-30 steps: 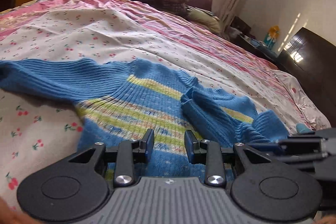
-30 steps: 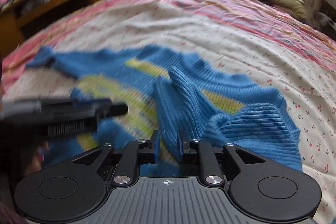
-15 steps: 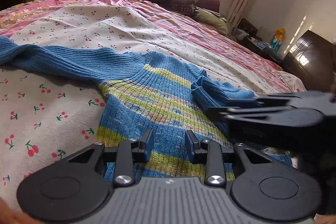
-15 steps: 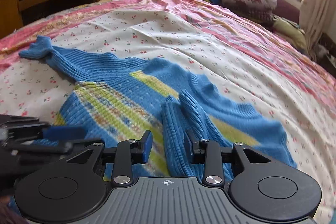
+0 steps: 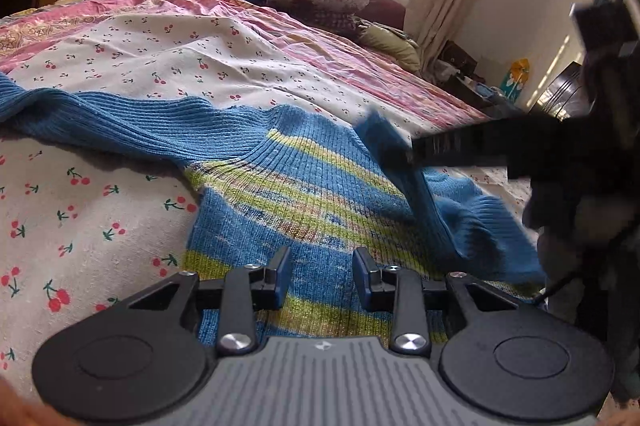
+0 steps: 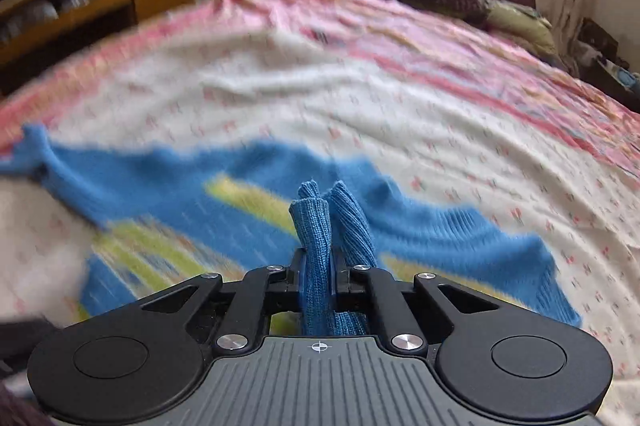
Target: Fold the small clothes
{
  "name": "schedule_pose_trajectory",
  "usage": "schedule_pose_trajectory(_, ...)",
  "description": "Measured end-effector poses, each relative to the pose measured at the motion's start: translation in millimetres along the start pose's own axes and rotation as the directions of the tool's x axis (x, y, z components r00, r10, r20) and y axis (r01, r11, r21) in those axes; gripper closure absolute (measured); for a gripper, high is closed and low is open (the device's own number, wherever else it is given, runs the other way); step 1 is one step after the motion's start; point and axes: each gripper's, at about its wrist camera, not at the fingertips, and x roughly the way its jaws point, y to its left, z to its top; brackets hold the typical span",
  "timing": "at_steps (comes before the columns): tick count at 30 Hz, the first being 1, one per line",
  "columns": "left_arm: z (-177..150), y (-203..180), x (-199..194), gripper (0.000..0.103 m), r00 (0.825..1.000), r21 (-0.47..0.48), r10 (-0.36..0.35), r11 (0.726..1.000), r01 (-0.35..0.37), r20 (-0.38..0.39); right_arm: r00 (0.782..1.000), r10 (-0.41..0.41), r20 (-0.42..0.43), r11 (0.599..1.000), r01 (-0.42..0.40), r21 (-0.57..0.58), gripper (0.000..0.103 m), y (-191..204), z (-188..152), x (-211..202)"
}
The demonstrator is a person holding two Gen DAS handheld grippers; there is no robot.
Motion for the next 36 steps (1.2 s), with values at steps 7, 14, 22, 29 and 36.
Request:
schedule_pose_trajectory(7,0.0,2.5,-0.1,0.064,1.000,-0.003,-0.009,1.000,0.009,0.003,0.987,0.159,0.028,0.987,-0.159,-0.005,0.083,21.7,7.3,-2.5)
schedule_pose_trajectory(14,1.4,2.8,-3.0,0.064,1.000,-0.011,-0.019,1.000,0.019,0.019,0.997,0.040,0.071,0.998,-0.044,0.049,0.069,-24.4,-0.3,-37.4)
schedule_pose_trajectory(22,0.1,2.8,-1.8,0.064,1.000,-0.008,-0.004,1.000,0.005,0.026,0.952,-0.294,-0.081,0.932,0.304,0.195,0.069,-117.8,-56.8,-40.6)
schedule_pose_trajectory(29,-1.2,1.3,0.6,0.064,1.000,0.004,0.004,1.000,-0.004,0.023,0.916,-0.362,-0.174,0.886,0.396,0.240,0.070,-147.6,-77.1,-24.0)
schedule_pose_trajectory(36,1.6,3.5,-5.7,0.064,0.999,-0.005,0.010,1.000,-0.009,0.051,0.967,-0.251,-0.037,0.954,0.254,0.159,0.069,-97.6,-54.6,-50.8)
